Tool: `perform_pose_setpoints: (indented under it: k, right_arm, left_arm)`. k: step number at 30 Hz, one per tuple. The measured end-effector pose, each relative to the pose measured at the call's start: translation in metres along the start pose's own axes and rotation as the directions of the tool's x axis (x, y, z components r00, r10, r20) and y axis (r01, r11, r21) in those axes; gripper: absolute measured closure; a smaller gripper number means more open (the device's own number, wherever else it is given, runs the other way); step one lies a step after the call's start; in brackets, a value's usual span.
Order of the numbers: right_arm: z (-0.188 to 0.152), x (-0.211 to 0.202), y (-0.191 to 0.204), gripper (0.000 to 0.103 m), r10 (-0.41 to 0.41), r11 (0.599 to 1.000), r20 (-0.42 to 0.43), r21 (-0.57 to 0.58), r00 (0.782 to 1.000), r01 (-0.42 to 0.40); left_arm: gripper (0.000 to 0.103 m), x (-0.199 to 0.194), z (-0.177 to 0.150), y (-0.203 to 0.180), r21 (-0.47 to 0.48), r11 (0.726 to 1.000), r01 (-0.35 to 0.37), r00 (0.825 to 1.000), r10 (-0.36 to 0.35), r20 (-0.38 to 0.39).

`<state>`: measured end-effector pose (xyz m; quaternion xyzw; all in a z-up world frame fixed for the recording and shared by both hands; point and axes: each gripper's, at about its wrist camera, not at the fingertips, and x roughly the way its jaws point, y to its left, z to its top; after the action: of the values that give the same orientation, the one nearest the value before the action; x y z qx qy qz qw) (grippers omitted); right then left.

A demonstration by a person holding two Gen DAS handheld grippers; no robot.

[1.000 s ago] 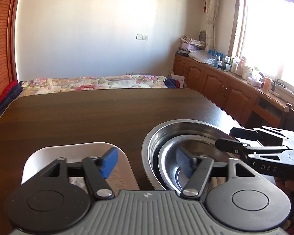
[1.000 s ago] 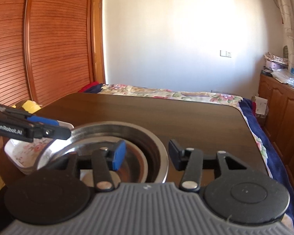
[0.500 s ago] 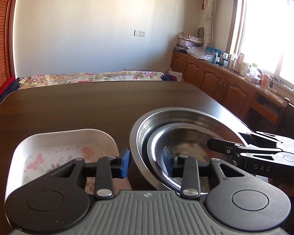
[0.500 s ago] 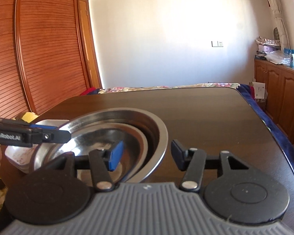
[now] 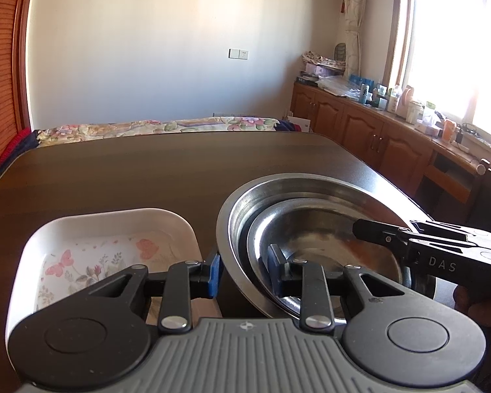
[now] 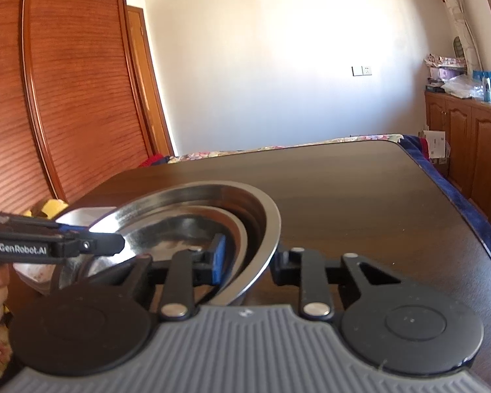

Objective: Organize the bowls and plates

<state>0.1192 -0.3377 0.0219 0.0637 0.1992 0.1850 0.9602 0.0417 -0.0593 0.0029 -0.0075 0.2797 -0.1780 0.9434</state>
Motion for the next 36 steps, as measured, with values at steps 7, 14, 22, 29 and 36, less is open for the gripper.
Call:
perform_pose_setpoints:
  k: [7, 14, 22, 29, 36]
  right_arm:
    - [0.004, -0.004, -0.003, 0.073, 0.012, 1.000, 0.019, 0.027, 1.000, -0.012]
    - [0.012, -0.008, -0.001, 0.073, 0.019, 1.000, 0.038, 0.019, 0.999, -0.020]
    - [0.024, -0.008, 0.006, 0.073, 0.026, 1.000, 0.046, 0.008, 0.999, -0.027]
    - [0.025, -0.002, 0.019, 0.073, 0.044, 0.999, 0.040, -0.016, 0.998, -0.043]
    - [0.029, 0.005, 0.038, 0.073, 0.078, 0.996, 0.029, -0.047, 0.997, -0.077]
  left_arm:
    - [0.072, -0.007, 0.002, 0.002, -0.027, 0.999, 0.019, 1.000, -0.019, 0.019]
    - [0.072, -0.018, 0.008, 0.005, -0.033, 0.999, 0.038, 0.998, -0.036, 0.054]
    - [0.072, -0.032, 0.016, 0.014, -0.036, 0.998, 0.045, 0.995, -0.042, 0.090]
    - [0.072, -0.044, 0.019, 0.026, -0.036, 0.999, 0.014, 0.994, -0.010, 0.107]
    - [0.072, -0.056, 0.022, 0.050, -0.061, 0.998, -0.019, 0.992, 0.026, 0.125]
